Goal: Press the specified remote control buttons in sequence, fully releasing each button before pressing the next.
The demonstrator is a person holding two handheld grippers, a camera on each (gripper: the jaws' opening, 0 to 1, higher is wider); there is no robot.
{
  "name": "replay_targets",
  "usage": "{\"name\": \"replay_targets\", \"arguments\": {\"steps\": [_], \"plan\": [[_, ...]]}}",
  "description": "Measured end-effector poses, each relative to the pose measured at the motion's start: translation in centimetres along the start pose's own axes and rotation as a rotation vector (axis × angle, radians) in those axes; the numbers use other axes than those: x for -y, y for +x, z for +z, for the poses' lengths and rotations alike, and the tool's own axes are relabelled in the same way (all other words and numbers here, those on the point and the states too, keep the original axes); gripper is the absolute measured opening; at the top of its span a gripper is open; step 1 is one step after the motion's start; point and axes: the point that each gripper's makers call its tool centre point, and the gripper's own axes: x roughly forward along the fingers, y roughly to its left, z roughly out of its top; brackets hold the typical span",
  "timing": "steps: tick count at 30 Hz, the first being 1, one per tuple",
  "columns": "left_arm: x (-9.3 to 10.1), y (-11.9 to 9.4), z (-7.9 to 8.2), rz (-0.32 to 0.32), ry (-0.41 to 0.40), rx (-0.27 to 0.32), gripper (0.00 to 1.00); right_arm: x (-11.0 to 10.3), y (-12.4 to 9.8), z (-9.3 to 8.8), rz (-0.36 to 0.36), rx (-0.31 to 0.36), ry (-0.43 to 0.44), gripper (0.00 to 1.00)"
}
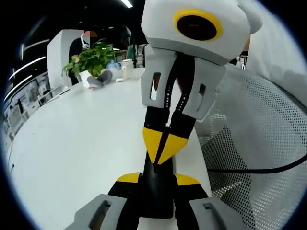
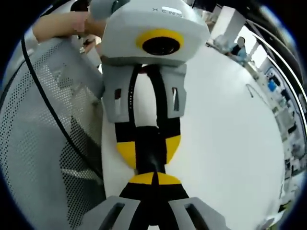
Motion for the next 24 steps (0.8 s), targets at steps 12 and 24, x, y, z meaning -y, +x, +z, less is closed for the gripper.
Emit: {"name": "replay_targets", "arguments": {"steps": [12, 24], "plan": [[-0.04, 0.03, -0.05, -0.001, -0.001, 0.000, 0.24, -0.37, -0.31, 0.11, 0.075, 0.064, 0.075, 0.00], [-0.06, 0.04, 0.02, -0.001, 0.001, -0.001, 0.24, -0.45, -0.07, 0.36, 0.081, 0.034, 0.166, 0.00]]}}
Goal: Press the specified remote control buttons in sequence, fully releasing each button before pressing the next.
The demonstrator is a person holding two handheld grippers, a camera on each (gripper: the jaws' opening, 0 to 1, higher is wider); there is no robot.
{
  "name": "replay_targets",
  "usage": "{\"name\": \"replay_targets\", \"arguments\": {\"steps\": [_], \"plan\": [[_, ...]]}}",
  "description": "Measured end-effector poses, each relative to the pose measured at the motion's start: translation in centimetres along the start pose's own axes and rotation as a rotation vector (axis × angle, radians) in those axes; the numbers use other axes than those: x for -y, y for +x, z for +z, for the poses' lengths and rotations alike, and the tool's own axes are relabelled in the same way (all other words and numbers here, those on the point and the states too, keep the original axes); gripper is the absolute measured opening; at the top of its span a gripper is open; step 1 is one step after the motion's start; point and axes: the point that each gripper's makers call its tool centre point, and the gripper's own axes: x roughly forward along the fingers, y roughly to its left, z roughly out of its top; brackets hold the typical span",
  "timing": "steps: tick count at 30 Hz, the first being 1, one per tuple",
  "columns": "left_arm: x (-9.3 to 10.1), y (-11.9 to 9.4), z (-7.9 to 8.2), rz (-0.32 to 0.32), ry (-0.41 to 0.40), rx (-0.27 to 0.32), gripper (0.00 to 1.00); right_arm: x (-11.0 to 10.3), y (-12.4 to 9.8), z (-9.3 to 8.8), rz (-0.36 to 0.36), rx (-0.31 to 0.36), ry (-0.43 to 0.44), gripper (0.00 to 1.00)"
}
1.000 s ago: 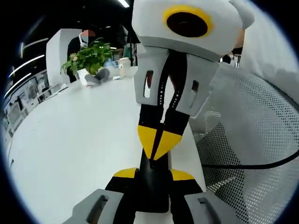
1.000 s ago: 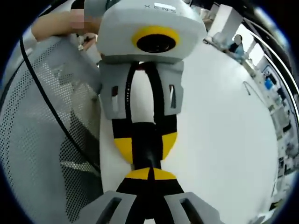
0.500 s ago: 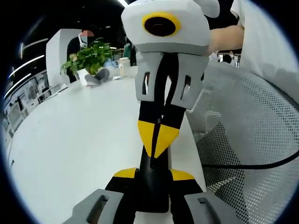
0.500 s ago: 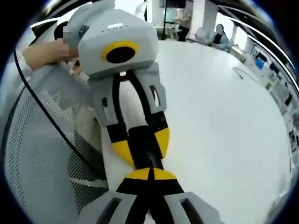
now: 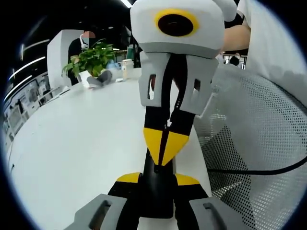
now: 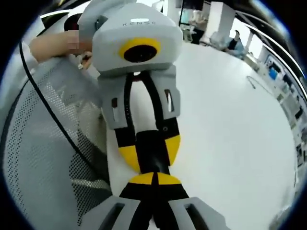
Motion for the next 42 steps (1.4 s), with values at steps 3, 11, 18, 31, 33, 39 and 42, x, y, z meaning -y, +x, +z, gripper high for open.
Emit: {"name": "replay_targets", "arguments": {"steps": [3, 11, 18, 31, 33, 39, 42], "plan": [[0.0, 0.0, 0.0, 0.000, 0.000, 0.000, 0.24, 0.0, 0.2, 0.2, 0.000, -0.039, -0.044, 0.00], [0.0, 0.0, 0.0, -0.001, 0.000, 0.001, 0.24, 0.1, 0.2, 0.0, -0.022, -0.051, -0.081, 0.00], [0.0, 0.0, 0.0, -0.001, 0.002, -0.001, 0.24, 0.0, 0.2, 0.0, -0.002, -0.038, -0.083, 0.00], [0.0, 0.0, 0.0, -0.004, 0.003, 0.000, 0.24, 0.1, 0.1, 0.5, -0.026, -0.004, -0.054, 0.00], [0.0, 0.0, 0.0, -0.003, 0.003, 0.000, 0.24, -0.1, 0.3, 0.7, -0.021, -0.001, -0.055, 0.00], [0.0, 0.0, 0.0, -0.002, 0.004, -0.002, 0.24, -0.1, 0.5, 0.9, -0.022, -0.014, -0.101, 0.00], [0.0, 0.0, 0.0, -0.002, 0.004, -0.001, 0.24, -0.1, 0.5, 0.9, -0.016, -0.028, -0.120, 0.00]]}}
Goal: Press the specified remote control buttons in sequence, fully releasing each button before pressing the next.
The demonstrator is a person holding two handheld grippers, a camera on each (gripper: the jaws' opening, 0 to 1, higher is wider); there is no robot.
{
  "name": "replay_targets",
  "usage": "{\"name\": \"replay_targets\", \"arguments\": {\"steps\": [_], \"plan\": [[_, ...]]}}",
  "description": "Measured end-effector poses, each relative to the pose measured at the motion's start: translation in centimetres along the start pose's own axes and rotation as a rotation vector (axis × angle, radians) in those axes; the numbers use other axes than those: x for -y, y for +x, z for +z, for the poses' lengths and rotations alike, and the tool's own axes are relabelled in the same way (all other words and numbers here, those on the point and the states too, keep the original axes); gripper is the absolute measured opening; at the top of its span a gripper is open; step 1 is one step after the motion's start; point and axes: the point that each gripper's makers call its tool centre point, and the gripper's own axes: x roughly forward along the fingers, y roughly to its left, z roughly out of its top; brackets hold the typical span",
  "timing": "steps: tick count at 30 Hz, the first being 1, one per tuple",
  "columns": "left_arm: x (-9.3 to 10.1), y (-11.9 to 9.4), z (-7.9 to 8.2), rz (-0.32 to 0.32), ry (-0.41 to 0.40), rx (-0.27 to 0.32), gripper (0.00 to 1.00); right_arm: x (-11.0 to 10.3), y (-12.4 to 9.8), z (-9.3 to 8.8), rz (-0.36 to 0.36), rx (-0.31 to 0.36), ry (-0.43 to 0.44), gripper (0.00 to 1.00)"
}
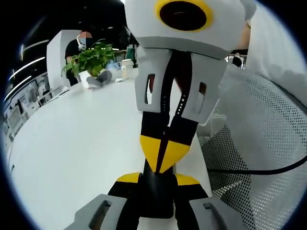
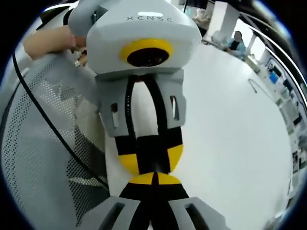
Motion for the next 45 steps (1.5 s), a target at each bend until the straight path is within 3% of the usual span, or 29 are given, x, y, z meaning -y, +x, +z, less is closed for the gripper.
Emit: {"name": "replay_targets", "arguments": {"steps": [6, 14, 31, 45], "plan": [[-0.02, 0.01, -0.01, -0.004, -0.007, 0.008, 0.24, -0.11, -0.09, -0.16, -0.001, 0.006, 0.022, 0.00], [-0.02, 0.03, 0.01, -0.005, -0.006, 0.010, 0.24, -0.04, 0.11, -0.08, -0.013, -0.021, -0.029, 0.00], [0.01, 0.06, -0.03, 0.000, -0.003, 0.004, 0.24, 0.01, 0.06, -0.14, -0.016, 0.003, -0.057, 0.00], [0.00, 0.03, 0.01, 0.000, -0.008, 0.009, 0.24, 0.01, -0.24, -0.07, 0.044, 0.130, 0.056, 0.00]]}}
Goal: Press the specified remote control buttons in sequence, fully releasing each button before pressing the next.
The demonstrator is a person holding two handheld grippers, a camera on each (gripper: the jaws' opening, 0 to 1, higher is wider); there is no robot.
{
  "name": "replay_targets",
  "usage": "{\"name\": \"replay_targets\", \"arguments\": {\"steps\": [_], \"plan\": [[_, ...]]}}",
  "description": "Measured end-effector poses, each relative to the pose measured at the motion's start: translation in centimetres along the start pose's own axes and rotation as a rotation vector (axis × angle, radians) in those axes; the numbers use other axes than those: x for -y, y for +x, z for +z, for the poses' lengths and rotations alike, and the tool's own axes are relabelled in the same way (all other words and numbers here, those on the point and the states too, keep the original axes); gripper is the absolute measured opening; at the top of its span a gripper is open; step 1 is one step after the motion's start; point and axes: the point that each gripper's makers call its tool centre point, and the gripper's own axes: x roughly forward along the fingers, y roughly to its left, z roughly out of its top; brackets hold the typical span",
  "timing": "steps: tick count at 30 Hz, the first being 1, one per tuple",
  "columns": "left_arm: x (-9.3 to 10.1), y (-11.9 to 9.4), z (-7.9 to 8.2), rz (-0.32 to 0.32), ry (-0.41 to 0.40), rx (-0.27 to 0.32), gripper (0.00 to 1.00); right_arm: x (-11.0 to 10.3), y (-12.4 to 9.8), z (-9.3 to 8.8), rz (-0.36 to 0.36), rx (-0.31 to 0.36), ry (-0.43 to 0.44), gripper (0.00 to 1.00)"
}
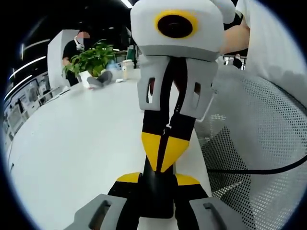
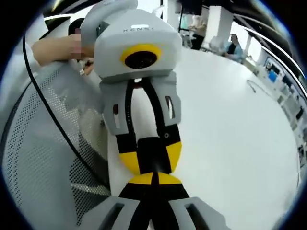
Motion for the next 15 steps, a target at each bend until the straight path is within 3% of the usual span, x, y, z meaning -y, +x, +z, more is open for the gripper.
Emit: {"name": "replay_targets", "arguments": {"steps": [15], "plan": [[-0.02, 0.00, -0.01, 0.001, 0.003, -0.004, 0.24, -0.27, -0.37, -0.55, 0.003, -0.021, -0.063, 0.00]]}}
